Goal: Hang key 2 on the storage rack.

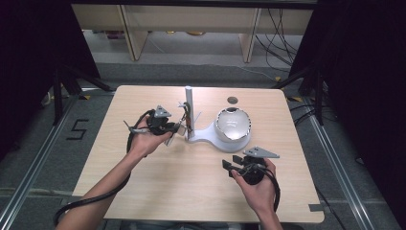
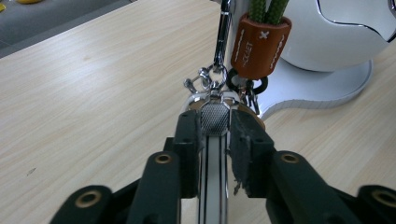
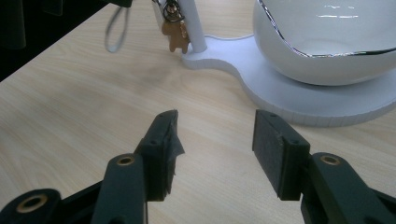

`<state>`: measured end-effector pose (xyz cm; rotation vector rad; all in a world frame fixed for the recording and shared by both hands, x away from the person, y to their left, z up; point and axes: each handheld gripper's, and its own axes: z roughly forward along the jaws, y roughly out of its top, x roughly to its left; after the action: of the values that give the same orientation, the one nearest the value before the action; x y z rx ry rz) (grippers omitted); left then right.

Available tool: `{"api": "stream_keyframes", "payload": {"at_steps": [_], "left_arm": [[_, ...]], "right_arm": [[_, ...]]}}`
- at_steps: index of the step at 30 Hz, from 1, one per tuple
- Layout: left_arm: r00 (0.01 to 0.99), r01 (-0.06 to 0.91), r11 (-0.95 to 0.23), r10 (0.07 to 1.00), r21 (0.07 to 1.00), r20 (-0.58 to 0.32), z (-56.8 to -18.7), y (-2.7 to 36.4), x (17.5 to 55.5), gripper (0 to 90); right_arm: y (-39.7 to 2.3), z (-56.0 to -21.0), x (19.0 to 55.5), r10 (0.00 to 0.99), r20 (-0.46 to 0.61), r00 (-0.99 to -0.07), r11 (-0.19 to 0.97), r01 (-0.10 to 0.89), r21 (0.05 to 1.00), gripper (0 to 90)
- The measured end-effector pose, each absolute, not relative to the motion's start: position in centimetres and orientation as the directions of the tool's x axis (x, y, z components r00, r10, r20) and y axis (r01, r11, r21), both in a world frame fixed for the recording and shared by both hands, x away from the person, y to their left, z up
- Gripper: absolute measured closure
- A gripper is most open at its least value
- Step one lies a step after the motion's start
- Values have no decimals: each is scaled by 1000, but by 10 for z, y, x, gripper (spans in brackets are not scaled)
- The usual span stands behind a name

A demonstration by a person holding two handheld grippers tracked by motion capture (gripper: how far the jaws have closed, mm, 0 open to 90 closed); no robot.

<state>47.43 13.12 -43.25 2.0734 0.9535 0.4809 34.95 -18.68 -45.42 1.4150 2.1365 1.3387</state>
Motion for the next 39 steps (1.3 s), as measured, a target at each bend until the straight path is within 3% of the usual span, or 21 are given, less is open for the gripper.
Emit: {"api": "stream_keyframes", "payload": {"at_steps": [16, 27, 29, 30, 39], "left_arm": [[598, 403, -301, 802, 864, 0, -439, 182, 440, 399], [504, 345, -129, 861, 930, -68, -477, 215, 393, 368], [505, 325, -118, 861, 938, -67, -485, 217, 388, 372], [501, 324, -120, 863, 939, -62, -490, 218, 384, 374], [504, 276, -107, 862, 955, -49, -511, 218, 372, 375]], "right_arm": [[-188, -454, 349, 833, 248, -495, 118, 597, 793, 509], [-185, -455, 348, 834, 271, -481, 101, 616, 781, 508], [-188, -456, 350, 838, 229, -495, 133, 593, 794, 507], [-186, -455, 348, 837, 263, -479, 108, 617, 779, 507], [-188, -457, 350, 829, 250, -500, 121, 597, 793, 505]]}}
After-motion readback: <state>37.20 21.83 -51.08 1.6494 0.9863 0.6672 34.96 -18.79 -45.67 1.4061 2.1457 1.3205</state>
